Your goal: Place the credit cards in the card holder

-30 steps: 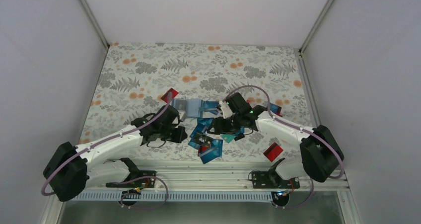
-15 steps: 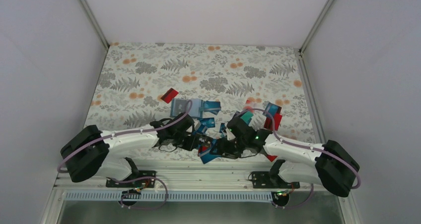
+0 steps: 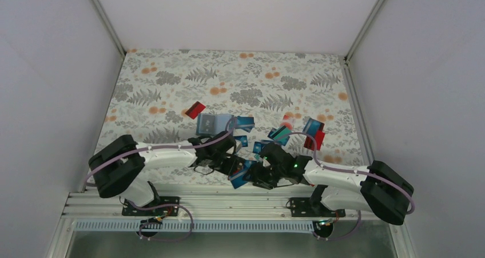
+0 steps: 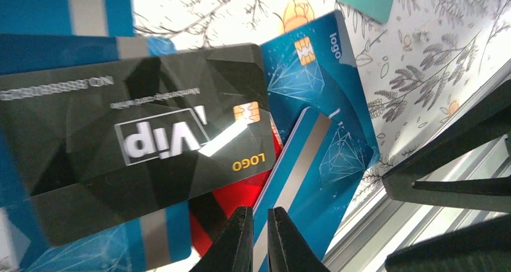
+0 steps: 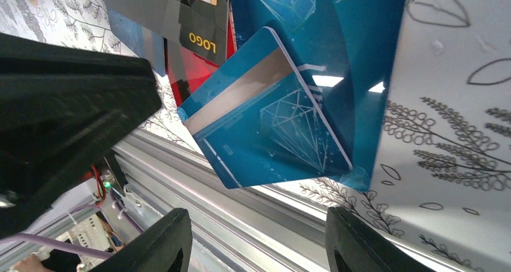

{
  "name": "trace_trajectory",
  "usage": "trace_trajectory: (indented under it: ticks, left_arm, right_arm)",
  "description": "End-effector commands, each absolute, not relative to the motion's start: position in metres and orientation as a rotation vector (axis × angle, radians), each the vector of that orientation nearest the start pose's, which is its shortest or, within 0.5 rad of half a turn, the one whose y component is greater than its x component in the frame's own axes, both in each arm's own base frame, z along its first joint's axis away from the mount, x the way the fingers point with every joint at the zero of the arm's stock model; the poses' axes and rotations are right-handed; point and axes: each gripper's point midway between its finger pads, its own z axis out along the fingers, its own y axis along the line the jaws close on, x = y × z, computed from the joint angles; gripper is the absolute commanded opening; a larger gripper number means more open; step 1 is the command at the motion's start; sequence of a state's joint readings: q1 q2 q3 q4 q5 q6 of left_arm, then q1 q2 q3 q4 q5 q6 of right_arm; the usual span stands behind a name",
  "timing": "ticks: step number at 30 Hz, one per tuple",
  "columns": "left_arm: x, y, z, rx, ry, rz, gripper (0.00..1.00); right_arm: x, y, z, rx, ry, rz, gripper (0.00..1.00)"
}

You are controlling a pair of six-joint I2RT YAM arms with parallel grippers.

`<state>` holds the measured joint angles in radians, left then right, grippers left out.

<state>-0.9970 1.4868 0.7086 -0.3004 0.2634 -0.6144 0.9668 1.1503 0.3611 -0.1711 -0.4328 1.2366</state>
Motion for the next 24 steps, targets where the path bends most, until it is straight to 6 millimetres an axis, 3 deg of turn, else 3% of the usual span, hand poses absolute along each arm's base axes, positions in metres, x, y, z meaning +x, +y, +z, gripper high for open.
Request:
trace_trajectory:
  ticks: [1,8,14,19,24]
  left_arm:
    - [0.132,-0.313,0.027,0.723,2.821,-0.757,0.08]
    - [0.115,-0.326,0.014,0.778,2.857,-0.705,0.08]
    - [0.105,-0.349,0.014,0.775,2.854,-0.849,0.08]
    - [0.098,-0.379,0.041,0.758,2.767,-1.141,0.08]
    - [0.108,-0.374,0.069,0.747,2.717,-1.069,0.08]
  right_arm:
    - [0.089,0.26,0.031,0.231,3.008,1.159,0.56]
    - [0.093,0.261,0.025,0.235,2.997,1.141,0.55]
    - [0.1,0.252,0.023,0.233,2.984,1.066,0.55]
    - [0.101,0.236,0.025,0.241,2.968,1.002,0.56]
    - [0.091,0.229,0.023,0.226,2.991,1.027,0.56]
